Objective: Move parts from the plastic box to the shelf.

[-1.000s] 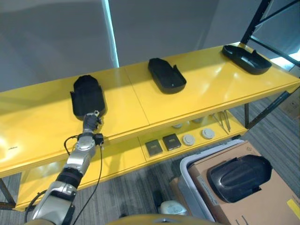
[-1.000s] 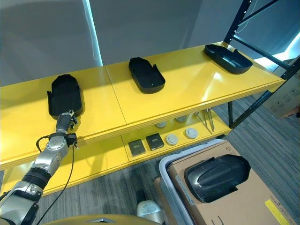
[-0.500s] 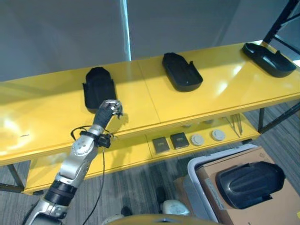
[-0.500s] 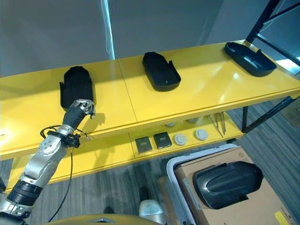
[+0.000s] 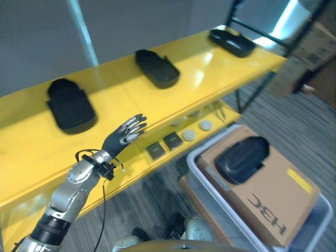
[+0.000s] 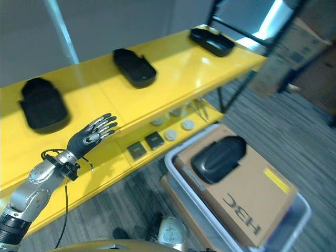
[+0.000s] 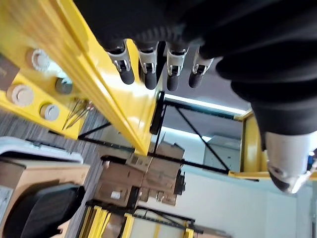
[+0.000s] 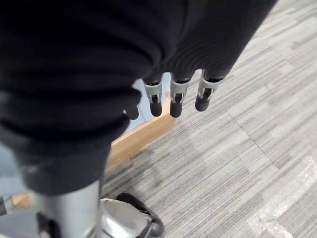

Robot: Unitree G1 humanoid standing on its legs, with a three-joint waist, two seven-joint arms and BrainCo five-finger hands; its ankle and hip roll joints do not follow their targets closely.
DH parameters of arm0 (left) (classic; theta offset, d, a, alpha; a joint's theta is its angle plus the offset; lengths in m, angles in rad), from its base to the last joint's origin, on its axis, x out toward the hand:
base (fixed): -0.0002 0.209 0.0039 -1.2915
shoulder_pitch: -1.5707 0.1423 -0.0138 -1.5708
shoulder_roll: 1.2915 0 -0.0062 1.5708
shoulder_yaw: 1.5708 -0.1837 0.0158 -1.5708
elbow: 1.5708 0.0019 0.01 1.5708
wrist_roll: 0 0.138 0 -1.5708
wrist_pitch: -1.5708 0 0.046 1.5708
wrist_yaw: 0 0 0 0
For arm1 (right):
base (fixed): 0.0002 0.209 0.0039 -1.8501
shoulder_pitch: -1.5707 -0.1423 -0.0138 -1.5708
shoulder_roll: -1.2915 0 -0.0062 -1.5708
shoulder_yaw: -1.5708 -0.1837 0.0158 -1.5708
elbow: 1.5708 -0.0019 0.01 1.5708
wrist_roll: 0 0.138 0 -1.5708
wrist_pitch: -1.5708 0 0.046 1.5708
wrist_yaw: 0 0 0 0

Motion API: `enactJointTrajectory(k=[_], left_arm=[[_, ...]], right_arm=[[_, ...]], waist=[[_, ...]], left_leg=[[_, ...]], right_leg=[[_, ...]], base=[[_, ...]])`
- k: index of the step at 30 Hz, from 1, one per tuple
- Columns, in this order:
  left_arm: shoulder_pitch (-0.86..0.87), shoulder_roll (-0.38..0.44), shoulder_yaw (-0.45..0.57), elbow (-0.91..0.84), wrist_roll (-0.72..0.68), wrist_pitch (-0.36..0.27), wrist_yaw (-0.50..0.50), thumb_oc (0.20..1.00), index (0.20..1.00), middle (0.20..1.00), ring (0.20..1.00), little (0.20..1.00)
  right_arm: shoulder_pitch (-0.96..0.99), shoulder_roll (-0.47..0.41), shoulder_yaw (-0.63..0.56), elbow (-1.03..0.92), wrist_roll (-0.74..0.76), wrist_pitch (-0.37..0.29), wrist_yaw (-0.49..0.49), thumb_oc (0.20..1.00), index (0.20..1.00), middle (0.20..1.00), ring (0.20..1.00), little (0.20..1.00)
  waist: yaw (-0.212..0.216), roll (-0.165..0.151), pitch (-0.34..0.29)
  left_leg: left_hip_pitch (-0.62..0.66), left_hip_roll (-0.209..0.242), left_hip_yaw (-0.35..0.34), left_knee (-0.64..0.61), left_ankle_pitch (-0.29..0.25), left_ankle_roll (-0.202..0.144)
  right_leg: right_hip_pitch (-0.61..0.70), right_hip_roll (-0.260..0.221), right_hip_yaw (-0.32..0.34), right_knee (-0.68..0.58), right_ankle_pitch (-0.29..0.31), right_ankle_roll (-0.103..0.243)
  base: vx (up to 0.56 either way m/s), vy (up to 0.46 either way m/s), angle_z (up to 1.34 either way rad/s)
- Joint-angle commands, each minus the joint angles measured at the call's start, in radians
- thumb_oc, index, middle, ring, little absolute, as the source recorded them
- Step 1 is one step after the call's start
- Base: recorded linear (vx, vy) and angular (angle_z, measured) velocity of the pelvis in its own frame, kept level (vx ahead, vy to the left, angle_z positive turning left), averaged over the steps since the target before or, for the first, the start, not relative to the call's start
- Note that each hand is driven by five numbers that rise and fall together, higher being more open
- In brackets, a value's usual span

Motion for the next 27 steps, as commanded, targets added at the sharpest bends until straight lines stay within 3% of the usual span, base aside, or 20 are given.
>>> enactJointTrajectory(k=[1, 4, 9, 11, 12, 13, 15, 17, 19, 20, 21, 23, 24, 25, 27], left_arm=[[-0.053, -0.041, -0.023, 0.013, -0.019, 0.003, 0.045, 1.000, 1.000, 1.000, 1.000, 1.000], [-0.055, -0.056, -0.072, 0.097, -0.013, -0.002, 0.063, 1.000, 1.000, 1.000, 1.000, 1.000], [-0.052, -0.088, -0.119, 0.243, 0.083, -0.024, 0.104, 1.000, 1.000, 1.000, 1.000, 1.000], [-0.052, -0.101, -0.129, 0.313, 0.117, -0.012, 0.147, 1.000, 1.000, 1.000, 1.000, 1.000], [-0.034, -0.112, -0.116, 0.374, 0.150, 0.001, 0.188, 1.000, 1.000, 1.000, 1.000, 1.000], [-0.022, -0.120, -0.101, 0.415, 0.161, 0.007, 0.212, 1.000, 1.000, 1.000, 1.000, 1.000], [0.004, -0.126, -0.065, 0.509, 0.214, 0.019, 0.251, 1.000, 1.000, 1.000, 1.000, 1.000], [0.026, -0.123, -0.049, 0.618, 0.297, 0.001, 0.269, 1.000, 1.000, 1.000, 1.000, 1.000], [0.055, -0.139, -0.038, 0.748, 0.399, 0.000, 0.328, 1.000, 1.000, 1.000, 1.000, 1.000], [0.059, -0.142, -0.035, 0.762, 0.416, 0.007, 0.336, 1.000, 1.000, 1.000, 1.000, 1.000], [0.076, -0.162, -0.018, 0.836, 0.454, -0.025, 0.354, 1.000, 1.000, 1.000, 1.000, 1.000], [0.090, -0.178, -0.013, 0.897, 0.510, -0.044, 0.390, 1.000, 1.000, 1.000, 1.000, 1.000], [0.105, -0.189, -0.016, 0.961, 0.546, -0.070, 0.427, 1.000, 1.000, 1.000, 1.000, 1.000], [0.115, -0.194, -0.012, 1.026, 0.582, -0.079, 0.450, 1.000, 1.000, 1.000, 1.000, 1.000], [0.124, -0.196, -0.008, 1.059, 0.612, -0.076, 0.459, 1.000, 1.000, 1.000, 1.000, 1.000]], right_arm=[[0.050, -0.024, 0.037, 0.009, -0.010, -0.002, 0.011, 1.000, 1.000, 1.000, 1.000, 1.000], [0.076, -0.015, 0.035, -0.001, 0.006, 0.008, -0.001, 1.000, 1.000, 1.000, 1.000, 1.000], [0.106, -0.027, 0.014, 0.026, -0.025, -0.010, -0.015, 1.000, 1.000, 1.000, 1.000, 1.000], [0.086, -0.049, 0.012, 0.053, -0.013, -0.027, -0.029, 1.000, 1.000, 1.000, 1.000, 1.000], [0.054, -0.077, 0.007, 0.074, 0.026, -0.042, -0.034, 1.000, 1.000, 1.000, 1.000, 1.000], [0.040, -0.086, -0.001, 0.080, 0.045, -0.054, -0.040, 1.000, 1.000, 1.000, 1.000, 1.000], [0.010, -0.101, -0.019, 0.089, 0.098, -0.096, -0.067, 1.000, 1.000, 1.000, 1.000, 1.000], [-0.023, -0.118, -0.035, 0.082, 0.183, -0.146, -0.100, 1.000, 1.000, 1.000, 1.000, 1.000], [-0.050, -0.161, -0.055, -0.072, 0.249, -0.164, -0.179, 1.000, 1.000, 1.000, 1.000, 1.000], [-0.051, -0.168, -0.058, -0.106, 0.257, -0.180, -0.205, 1.000, 1.000, 1.000, 1.000, 1.000], [-0.059, -0.196, -0.067, -0.255, 0.265, -0.139, -0.268, 1.000, 1.000, 1.000, 1.000, 1.000], [-0.065, -0.228, -0.105, -0.392, 0.290, -0.168, -0.339, 1.000, 1.000, 1.000, 1.000, 1.000], [-0.061, -0.264, -0.186, -0.504, 0.276, -0.192, -0.363, 1.000, 1.000, 1.000, 1.000, 1.000], [-0.049, -0.294, -0.273, -0.601, 0.264, -0.238, -0.349, 1.000, 1.000, 1.000, 1.000, 1.000], [-0.054, -0.311, -0.317, -0.670, 0.230, -0.253, -0.343, 1.000, 1.000, 1.000, 1.000, 1.000]], waist=[[0.000, 0.004, -0.026], [-0.030, -0.005, -0.031], [-0.059, -0.021, -0.046], [-0.040, -0.027, -0.047], [-0.002, -0.033, -0.039], [0.015, -0.031, -0.035], [0.042, -0.034, -0.031], [0.058, -0.026, -0.032], [0.065, -0.013, -0.021], [0.064, -0.011, -0.022], [0.053, -0.010, -0.012], [0.032, -0.005, -0.010], [0.013, -0.001, -0.004], [-0.003, 0.002, 0.005], [-0.008, 0.003, 0.010]], left_leg=[[-0.045, -0.031, -0.313, 0.038, -0.034, 0.013], [-0.041, -0.019, -0.325, 0.050, -0.043, 0.006], [-0.028, 0.021, -0.322, 0.094, -0.058, -0.024], [-0.067, 0.055, -0.391, 0.191, -0.031, -0.062], [-0.152, 0.079, -0.522, 0.332, 0.025, -0.097], [-0.192, 0.077, -0.592, 0.371, 0.036, -0.100], [-0.226, 0.043, -0.665, 0.320, 0.047, -0.075], [-0.221, 0.031, -0.718, 0.207, 0.062, -0.077], [-0.238, 0.024, -0.803, 0.104, 0.119, -0.092], [-0.247, 0.022, -0.815, 0.097, 0.128, -0.093], [-0.250, 0.022, -0.829, 0.099, 0.123, -0.089], [-0.228, 0.019, -0.822, 0.074, 0.112, -0.081], [-0.217, 0.016, -0.812, 0.069, 0.108, -0.083], [-0.206, 0.008, -0.801, 0.073, 0.094, -0.078], [-0.196, -0.003, -0.797, 0.069, 0.083, -0.073]], right_leg=[[0.035, -0.012, 0.091, -0.256, 0.182, 0.016], [0.034, 0.040, 0.132, -0.306, 0.172, -0.003], [0.061, 0.074, 0.164, -0.391, 0.193, -0.022], [0.083, 0.096, 0.201, -0.427, 0.184, -0.046], [0.115, 0.126, 0.264, -0.465, 0.177, -0.072], [0.123, 0.138, 0.292, -0.471, 0.177, -0.079], [0.115, 0.137, 0.335, -0.473, 0.188, -0.085], [0.120, 0.142, 0.378, -0.477, 0.186, -0.075], [0.136, 0.145, 0.432, -0.481, 0.178, -0.072], [0.133, 0.144, 0.438, -0.479, 0.176, -0.074], [0.127, 0.140, 0.457, -0.461, 0.165, -0.077], [0.106, 0.135, 0.465, -0.439, 0.150, -0.076], [0.091, 0.130, 0.465, -0.428, 0.148, -0.074], [0.084, 0.121, 0.463, -0.420, 0.150, -0.067], [0.082, 0.113, 0.464, -0.420, 0.154, -0.058]], base=[[0.00, -0.213, -1.44], [0.03, -0.223, -1.29], [0.05, -0.178, -0.27], [0.10, -0.207, -0.51], [0.12, -0.201, -1.00], [0.12, -0.133, -1.50], [0.02, 0.052, -1.82], [0.09, 0.119, -1.60], [0.14, 0.150, -1.15], [0.07, 0.184, -0.58], [0.00, 0.179, -0.53], [-0.03, 0.246, -0.75], [0.00, 0.313, -0.72], [0.02, 0.249, -0.43], [0.05, 0.174, -0.03]])
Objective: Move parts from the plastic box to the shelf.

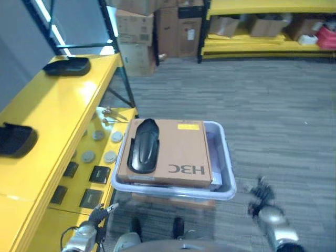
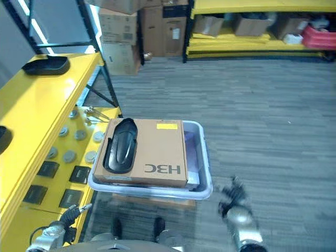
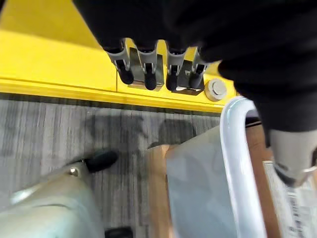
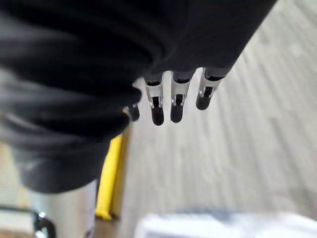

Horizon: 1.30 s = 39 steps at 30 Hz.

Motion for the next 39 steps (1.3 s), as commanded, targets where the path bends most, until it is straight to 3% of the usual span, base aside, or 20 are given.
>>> enactJointTrajectory(k=[1, 4, 6, 10, 15, 20, 32, 39], left_arm=[[-0.010, 0.062, 0.024, -0.018, 0.105, -0.032, 0.066, 1.000, 1.000, 1.000, 1.000, 1.000], [0.017, 0.045, 0.002, 0.034, 0.154, -0.028, 0.096, 1.000, 1.000, 1.000, 1.000, 1.000], [0.032, 0.031, -0.016, 0.106, 0.171, -0.036, 0.112, 1.000, 1.000, 1.000, 1.000, 1.000], [0.036, 0.025, -0.042, 0.146, 0.183, -0.058, 0.121, 1.000, 1.000, 1.000, 1.000, 1.000], [0.024, 0.024, -0.069, 0.154, 0.178, -0.066, 0.116, 1.000, 1.000, 1.000, 1.000, 1.000], [0.014, 0.035, -0.076, 0.153, 0.175, -0.065, 0.110, 1.000, 1.000, 1.000, 1.000, 1.000], [0.002, 0.038, -0.083, 0.156, 0.163, -0.077, 0.116, 1.000, 1.000, 1.000, 1.000, 1.000], [-0.029, 0.047, -0.104, 0.149, 0.164, -0.076, 0.135, 1.000, 1.000, 1.000, 1.000, 1.000]], right_arm=[[-0.044, -0.046, -0.057, -0.005, -0.029, -0.038, -0.029, 1.000, 1.000, 1.000, 1.000, 1.000], [-0.123, -0.088, -0.060, -0.158, -0.043, 0.035, -0.017, 1.000, 1.000, 1.000, 1.000, 1.000], [-0.234, -0.104, 0.016, -0.202, -0.078, 0.117, 0.024, 1.000, 1.000, 1.000, 1.000, 1.000], [-0.382, -0.093, 0.136, -0.137, -0.109, 0.227, 0.040, 1.000, 1.000, 1.000, 1.000, 1.000], [-0.506, -0.056, 0.239, 0.003, -0.051, 0.299, 0.018, 1.000, 1.000, 1.000, 1.000, 1.000], [-0.551, -0.006, 0.291, 0.111, -0.028, 0.307, -0.007, 1.000, 1.000, 1.000, 1.000, 1.000], [-0.515, 0.009, 0.333, 0.188, -0.092, 0.331, 0.019, 1.000, 1.000, 1.000, 1.000, 1.000], [-0.552, 0.064, 0.409, 0.242, -0.060, 0.279, -0.036, 1.000, 1.000, 1.000, 1.000, 1.000]], waist=[[0.042, -0.034, 0.058], [0.057, -0.028, 0.061], [0.091, -0.024, 0.057], [0.149, -0.023, 0.059], [0.207, -0.019, 0.069], [0.244, -0.014, 0.086], [0.261, -0.028, 0.101], [0.286, -0.027, 0.124]], left_leg=[[0.016, -0.041, 0.017, 0.021, -0.069, 0.057], [0.027, -0.067, 0.014, 0.002, -0.080, 0.072], [0.031, -0.090, 0.007, -0.010, -0.089, 0.085], [0.014, -0.106, -0.018, -0.005, -0.093, 0.093], [-0.005, -0.115, -0.038, -0.001, -0.088, 0.095], [-0.024, -0.121, -0.057, -0.007, -0.078, 0.096], [-0.042, -0.121, -0.057, 0.002, -0.078, 0.096], [-0.073, -0.128, -0.067, 0.018, -0.076, 0.096]], right_leg=[[-0.004, -0.114, 0.054, 0.070, -0.022, 0.144], [-0.009, -0.131, 0.051, 0.062, -0.010, 0.157], [-0.006, -0.145, 0.043, 0.050, -0.003, 0.165], [-0.004, -0.158, 0.025, 0.049, 0.001, 0.167], [0.001, -0.169, -0.007, 0.041, 0.008, 0.170], [-0.004, -0.174, -0.035, 0.045, 0.008, 0.172], [-0.006, -0.172, -0.043, 0.046, 0.010, 0.178], [-0.016, -0.176, -0.054, 0.040, 0.017, 0.180]], base=[[0.06, 0.183, 0.00], [0.05, 0.213, -0.18], [0.07, 0.182, -0.05], [0.02, 0.067, 0.16], [-0.01, 0.031, 0.36], [-0.04, 0.020, 0.27], [-0.01, 0.000, 0.03], [-0.04, 0.022, 0.08]])
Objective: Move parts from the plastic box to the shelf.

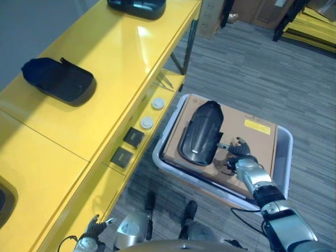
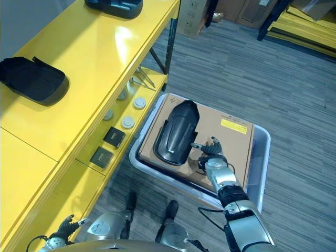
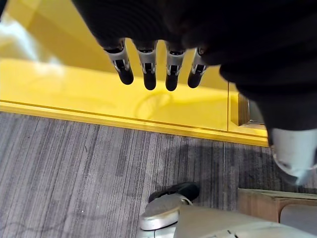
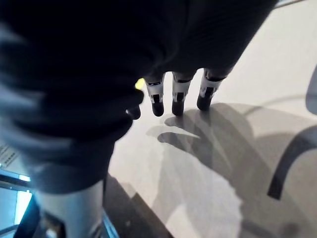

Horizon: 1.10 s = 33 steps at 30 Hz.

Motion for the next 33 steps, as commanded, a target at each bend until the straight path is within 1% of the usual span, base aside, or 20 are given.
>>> enactJointTrajectory(k=[1, 4, 7, 11, 14, 15, 18, 20, 25, 26, 27, 29, 33], left_arm=[[-0.037, 0.037, -0.031, 0.036, 0.016, -0.014, 0.031, 1.000, 1.000, 1.000, 1.000, 1.000], [-0.038, 0.039, -0.036, 0.037, 0.023, -0.018, 0.032, 1.000, 1.000, 1.000, 1.000, 1.000], [-0.039, 0.041, -0.039, 0.039, 0.017, -0.016, 0.031, 1.000, 1.000, 1.000, 1.000, 1.000], [-0.046, 0.046, -0.040, 0.042, 0.005, -0.018, 0.015, 1.000, 1.000, 1.000, 1.000, 1.000], [-0.046, 0.046, -0.043, 0.035, 0.003, -0.013, 0.013, 1.000, 1.000, 1.000, 1.000, 1.000], [-0.044, 0.045, -0.048, 0.031, 0.000, -0.013, 0.015, 1.000, 1.000, 1.000, 1.000, 1.000], [-0.050, 0.044, -0.052, 0.030, 0.000, -0.009, 0.015, 1.000, 1.000, 1.000, 1.000, 1.000], [-0.059, 0.045, -0.064, 0.031, 0.000, -0.012, 0.018, 1.000, 1.000, 1.000, 1.000, 1.000], [-0.073, 0.052, -0.074, 0.028, -0.005, -0.014, 0.021, 1.000, 1.000, 1.000, 1.000, 1.000], [-0.078, 0.053, -0.075, 0.028, -0.005, -0.014, 0.021, 1.000, 1.000, 1.000, 1.000, 1.000], [-0.083, 0.057, -0.077, 0.028, -0.007, -0.015, 0.021, 1.000, 1.000, 1.000, 1.000, 1.000], [-0.097, 0.062, -0.082, 0.021, -0.014, -0.008, 0.023, 1.000, 1.000, 1.000, 1.000, 1.000], [-0.110, 0.069, -0.088, 0.010, -0.021, -0.003, 0.026, 1.000, 1.000, 1.000, 1.000, 1.000]], right_arm=[[-0.050, -0.027, 0.040, -0.004, 0.000, -0.060, -0.042, 1.000, 1.000, 1.000, 1.000, 1.000], [-0.070, -0.019, 0.051, -0.004, 0.006, -0.063, -0.050, 1.000, 1.000, 1.000, 1.000, 1.000], [-0.085, -0.017, 0.060, -0.014, 0.003, -0.049, -0.050, 1.000, 1.000, 1.000, 1.000, 1.000], [-0.098, -0.017, 0.079, 0.000, -0.014, 0.017, -0.033, 1.000, 1.000, 1.000, 1.000, 1.000], [-0.093, -0.015, 0.090, 0.013, -0.039, 0.043, -0.018, 1.000, 1.000, 1.000, 1.000, 1.000], [-0.085, -0.009, 0.105, 0.031, -0.068, 0.064, -0.002, 1.000, 1.000, 1.000, 1.000, 1.000], [-0.077, 0.001, 0.127, 0.063, -0.108, 0.071, 0.012, 1.000, 1.000, 1.000, 1.000, 1.000], [-0.073, 0.017, 0.175, 0.117, -0.165, 0.072, 0.038, 1.000, 1.000, 1.000, 1.000, 1.000], [-0.079, 0.035, 0.228, 0.152, -0.221, 0.081, 0.041, 1.000, 1.000, 1.000, 1.000, 1.000], [-0.080, 0.036, 0.239, 0.156, -0.234, 0.084, 0.049, 0.950, 0.950, 0.950, 0.950, 0.950], [-0.082, 0.037, 0.252, 0.162, -0.246, 0.086, 0.054, 0.730, 0.730, 0.730, 0.730, 0.730], [-0.083, 0.041, 0.277, 0.169, -0.277, 0.084, 0.056, 0.200, 0.200, 0.200, 0.200, 0.200], [-0.088, 0.036, 0.294, 0.175, -0.268, 0.088, 0.045, 0.200, 0.200, 0.200, 0.200, 0.200]], waist=[[0.034, 0.017, -0.020], [0.042, 0.017, -0.016], [0.045, 0.015, -0.017], [0.049, 0.013, -0.018], [0.051, 0.013, -0.017], [0.053, 0.013, -0.015], [0.058, 0.011, -0.011], [0.065, 0.010, -0.001], [0.073, 0.002, 0.010], [0.074, 0.000, 0.013], [0.075, -0.004, 0.016], [0.077, -0.011, 0.024], [0.078, -0.018, 0.032]], left_leg=[[-0.060, 0.040, 0.010, 0.066, -0.033, -0.022], [-0.063, 0.038, 0.008, 0.065, -0.033, -0.022], [-0.066, 0.036, 0.008, 0.067, -0.033, -0.022], [-0.070, 0.035, 0.009, 0.068, -0.034, -0.022], [-0.071, 0.034, 0.008, 0.068, -0.034, -0.021], [-0.074, 0.034, 0.007, 0.070, -0.034, -0.021], [-0.079, 0.033, 0.005, 0.072, -0.034, -0.020], [-0.088, 0.031, 0.000, 0.078, -0.033, -0.020], [-0.104, 0.030, -0.004, 0.085, -0.033, -0.019], [-0.108, 0.029, -0.005, 0.085, -0.033, -0.019], [-0.113, 0.030, -0.006, 0.086, -0.032, -0.020], [-0.122, 0.030, -0.007, 0.085, -0.031, -0.019], [-0.133, 0.029, -0.009, 0.086, -0.029, -0.018]], right_leg=[[-0.035, -0.021, 0.017, 0.078, -0.027, 0.044], [-0.035, -0.023, 0.013, 0.075, -0.026, 0.046], [-0.037, -0.026, 0.012, 0.078, -0.026, 0.048], [-0.041, -0.029, 0.012, 0.081, -0.027, 0.051], [-0.042, -0.029, 0.010, 0.082, -0.028, 0.052], [-0.042, -0.030, 0.008, 0.083, -0.028, 0.052], [-0.044, -0.031, 0.006, 0.082, -0.026, 0.053], [-0.046, -0.032, 0.001, 0.082, -0.023, 0.054], [-0.052, -0.033, -0.005, 0.079, -0.018, 0.056], [-0.054, -0.033, -0.005, 0.078, -0.017, 0.057], [-0.056, -0.033, -0.007, 0.076, -0.015, 0.058], [-0.063, -0.032, -0.008, 0.075, -0.012, 0.061], [-0.071, -0.031, -0.011, 0.074, -0.008, 0.063]], base=[[-0.06, 0.026, 0.05], [0.00, 0.000, 0.00], [-0.01, 0.019, 0.02], [-0.01, 0.030, 0.01], [-0.01, 0.012, 0.03], [-0.02, 0.019, 0.06], [-0.03, 0.002, 0.04], [-0.06, -0.011, 0.04], [-0.05, -0.014, 0.03], [-0.06, -0.021, 0.04], [-0.06, -0.022, 0.04], [-0.07, -0.030, 0.06], [-0.05, -0.024, 0.12]])
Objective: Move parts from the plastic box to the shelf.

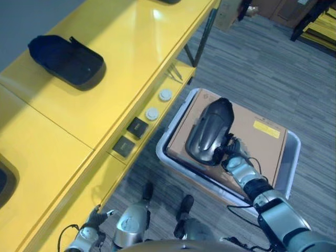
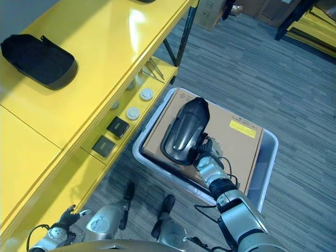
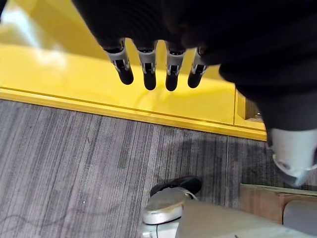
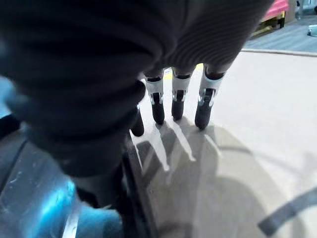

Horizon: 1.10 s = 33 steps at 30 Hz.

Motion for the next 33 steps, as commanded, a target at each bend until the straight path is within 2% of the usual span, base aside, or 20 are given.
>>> enactJointTrajectory(k=[1, 10, 14, 18, 23, 25, 33], left_arm=[[-0.028, 0.038, -0.042, 0.006, -0.018, 0.000, 0.026, 1.000, 1.000, 1.000, 1.000, 1.000], [-0.039, 0.053, -0.040, -0.015, -0.024, 0.002, 0.025, 1.000, 1.000, 1.000, 1.000, 1.000], [-0.037, 0.052, -0.012, -0.043, -0.086, -0.041, 0.008, 1.000, 1.000, 1.000, 1.000, 1.000], [-0.008, 0.077, 0.046, -0.312, -0.223, -0.053, -0.078, 1.000, 1.000, 1.000, 1.000, 1.000], [-0.001, 0.118, 0.091, -0.643, -0.382, -0.018, -0.215, 1.000, 1.000, 1.000, 1.000, 1.000], [-0.022, 0.127, 0.094, -0.764, -0.421, 0.023, -0.245, 1.000, 1.000, 1.000, 1.000, 1.000], [-0.164, 0.092, 0.016, -0.926, -0.540, 0.129, -0.343, 1.000, 1.000, 1.000, 1.000, 1.000]], right_arm=[[0.026, 0.046, 0.086, 0.050, 0.051, 0.003, 0.062, 0.200, 0.200, 0.200, 0.200, 0.200], [0.046, 0.037, 0.067, 0.069, 0.094, -0.036, 0.025, 0.200, 0.200, 0.200, 0.200, 0.200], [0.072, 0.019, 0.037, 0.046, 0.166, -0.085, -0.025, 0.200, 0.200, 0.200, 0.200, 0.200], [0.162, -0.038, -0.100, -0.112, 0.243, -0.141, -0.091, 0.200, 0.200, 0.200, 0.200, 0.200], [0.239, -0.090, -0.242, -0.234, 0.242, -0.183, -0.097, 0.200, 0.200, 0.200, 0.200, 0.200], [0.247, -0.101, -0.272, -0.264, 0.247, -0.188, -0.090, 0.200, 0.200, 0.200, 0.200, 0.200], [0.193, -0.086, -0.271, -0.341, 0.261, -0.166, -0.098, 0.200, 0.200, 0.200, 0.200, 0.200]], waist=[[0.036, 0.011, -0.003], [0.034, 0.006, -0.007], [0.027, 0.006, -0.019], [0.007, 0.007, -0.056], [-0.013, 0.018, -0.109], [-0.022, 0.023, -0.128], [-0.073, 0.028, -0.189]], left_leg=[[-0.059, 0.023, 0.042, 0.052, -0.035, -0.006], [-0.059, 0.024, 0.046, 0.049, -0.035, -0.005], [-0.036, 0.032, 0.057, 0.039, -0.037, -0.007], [0.008, 0.039, 0.071, 0.025, -0.043, -0.007], [0.054, 0.044, 0.084, 0.008, -0.046, -0.005], [0.082, 0.047, 0.091, 0.001, -0.052, -0.006], [0.144, 0.056, 0.116, -0.019, -0.057, -0.009]], right_leg=[[-0.039, -0.040, 0.040, 0.073, -0.007, 0.074], [-0.040, -0.041, 0.038, 0.069, -0.003, 0.077], [-0.026, -0.038, 0.043, 0.065, -0.002, 0.078], [0.001, -0.037, 0.052, 0.057, 0.000, 0.079], [0.030, -0.037, 0.056, 0.043, 0.004, 0.077], [0.052, -0.034, 0.060, 0.035, 0.002, 0.076], [0.086, -0.017, 0.090, 0.016, 0.001, 0.065]], base=[[-0.05, -0.030, 0.06], [0.00, -0.003, 0.00], [0.01, -0.008, 0.00], [0.08, -0.029, 0.00], [0.09, -0.004, -0.08], [0.10, -0.005, -0.21], [0.05, -0.026, -0.15]])
